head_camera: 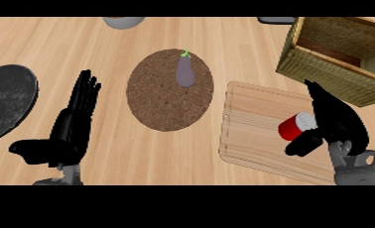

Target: Pick the can from the cutting board and place it in the basket

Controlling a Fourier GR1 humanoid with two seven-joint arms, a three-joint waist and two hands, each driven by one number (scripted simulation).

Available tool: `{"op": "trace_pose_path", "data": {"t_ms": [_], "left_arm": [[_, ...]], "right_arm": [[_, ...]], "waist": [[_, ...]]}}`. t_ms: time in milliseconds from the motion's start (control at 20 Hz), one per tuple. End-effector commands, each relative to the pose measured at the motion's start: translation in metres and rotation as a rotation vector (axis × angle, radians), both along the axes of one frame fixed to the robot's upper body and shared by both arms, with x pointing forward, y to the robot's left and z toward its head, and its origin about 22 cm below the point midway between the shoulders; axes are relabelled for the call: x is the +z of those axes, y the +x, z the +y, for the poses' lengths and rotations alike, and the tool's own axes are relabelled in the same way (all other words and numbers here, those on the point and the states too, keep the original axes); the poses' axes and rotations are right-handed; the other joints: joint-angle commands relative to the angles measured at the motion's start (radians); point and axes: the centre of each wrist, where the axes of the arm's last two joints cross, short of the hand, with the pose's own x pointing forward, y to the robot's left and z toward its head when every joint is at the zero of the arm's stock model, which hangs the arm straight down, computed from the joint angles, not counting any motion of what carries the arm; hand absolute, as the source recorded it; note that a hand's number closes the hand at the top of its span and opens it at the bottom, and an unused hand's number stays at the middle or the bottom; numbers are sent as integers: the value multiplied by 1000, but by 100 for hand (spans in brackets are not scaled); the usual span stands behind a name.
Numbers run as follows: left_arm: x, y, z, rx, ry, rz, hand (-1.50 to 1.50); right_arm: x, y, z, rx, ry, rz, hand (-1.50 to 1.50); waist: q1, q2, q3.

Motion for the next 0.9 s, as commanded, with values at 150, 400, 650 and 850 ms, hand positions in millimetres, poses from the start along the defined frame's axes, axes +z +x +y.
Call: {"op": "trace_pose_path", "data": {"t_ms": [150, 400, 650, 850], "left_arm": [[-7, 6, 5, 6, 4, 3, 0], [-6, -5, 3, 13, 10, 0, 0], [5, 3, 2, 7, -5, 0, 0], [2, 30, 14, 14, 1, -10, 0]], "right_arm": [[-26, -4, 23, -65, -23, 66, -150], [-25, 3, -5, -57, 11, 83, -150], [-15, -6, -5, -37, -7, 91, -150], [-40, 5, -3, -56, -4, 79, -150]], "waist": [[-1, 0, 0], [0, 0, 0], [-3, -1, 0], [-4, 1, 0]]}}
